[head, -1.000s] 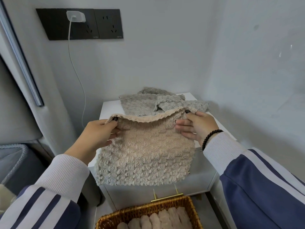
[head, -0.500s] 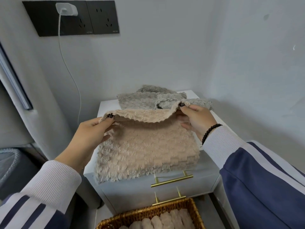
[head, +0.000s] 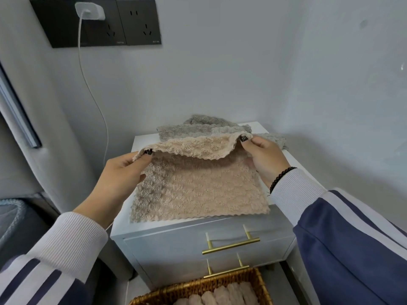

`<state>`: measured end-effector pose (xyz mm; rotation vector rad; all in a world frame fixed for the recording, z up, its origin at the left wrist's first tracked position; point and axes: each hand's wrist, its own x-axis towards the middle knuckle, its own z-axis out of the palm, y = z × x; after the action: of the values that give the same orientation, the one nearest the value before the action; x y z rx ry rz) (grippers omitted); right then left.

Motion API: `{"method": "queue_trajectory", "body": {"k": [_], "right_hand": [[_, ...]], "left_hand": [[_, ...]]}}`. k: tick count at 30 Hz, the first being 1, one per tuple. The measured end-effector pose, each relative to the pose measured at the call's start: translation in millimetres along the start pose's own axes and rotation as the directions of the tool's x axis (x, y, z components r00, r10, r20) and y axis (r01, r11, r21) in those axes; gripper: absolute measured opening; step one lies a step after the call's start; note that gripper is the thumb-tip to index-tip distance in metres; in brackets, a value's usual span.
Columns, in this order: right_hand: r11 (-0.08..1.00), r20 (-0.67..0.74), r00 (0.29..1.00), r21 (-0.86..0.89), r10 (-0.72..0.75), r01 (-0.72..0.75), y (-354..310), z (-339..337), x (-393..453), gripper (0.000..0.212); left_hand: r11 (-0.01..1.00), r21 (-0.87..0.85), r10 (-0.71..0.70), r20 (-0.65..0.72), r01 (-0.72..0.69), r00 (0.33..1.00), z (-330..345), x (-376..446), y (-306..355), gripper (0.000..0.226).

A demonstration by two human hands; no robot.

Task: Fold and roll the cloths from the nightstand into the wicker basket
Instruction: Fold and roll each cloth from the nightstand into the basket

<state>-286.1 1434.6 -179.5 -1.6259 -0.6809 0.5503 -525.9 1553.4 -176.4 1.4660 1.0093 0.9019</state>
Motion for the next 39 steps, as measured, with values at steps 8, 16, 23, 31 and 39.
{"method": "queue_trajectory", "body": {"k": [8,16,23,31,39], "right_hand": [[0.968,0.094,0.991,0.224,0.096,-0.115,0.0,-10.1,-2.7,0.028],[0.992,0.074,0.990,-0.051,0.120,-0.117,7.3,-21.2,-23.8,0.016],[0.921,0.182,0.949,-0.342,0.258,-0.185,16.9,-24.7,-39.9,0.025],[0.859,0.156,0.960,-0.497,0.231,-0.126,9.4,-26.4,-48.8,0.030],[0.843,0.156,0.955,-0.520,0.253,-0.138,5.4,-27.4,-56.9,0.037]], "left_hand": [[0.986,-0.063,-0.156,-0.039,0.153,0.987,-11.8,5.1,-0.1,0.022],[0.985,0.006,-0.172,-0.110,0.174,0.979,-16.7,-3.9,1.5,0.012],[0.915,0.366,-0.164,-0.051,0.171,0.985,-23.2,-8.6,-11.4,0.030],[0.840,0.532,-0.132,0.014,0.104,0.991,-23.0,-12.9,-15.4,0.041],[0.775,0.631,-0.117,0.092,0.033,0.989,-24.2,-12.7,-17.1,0.049]]}}
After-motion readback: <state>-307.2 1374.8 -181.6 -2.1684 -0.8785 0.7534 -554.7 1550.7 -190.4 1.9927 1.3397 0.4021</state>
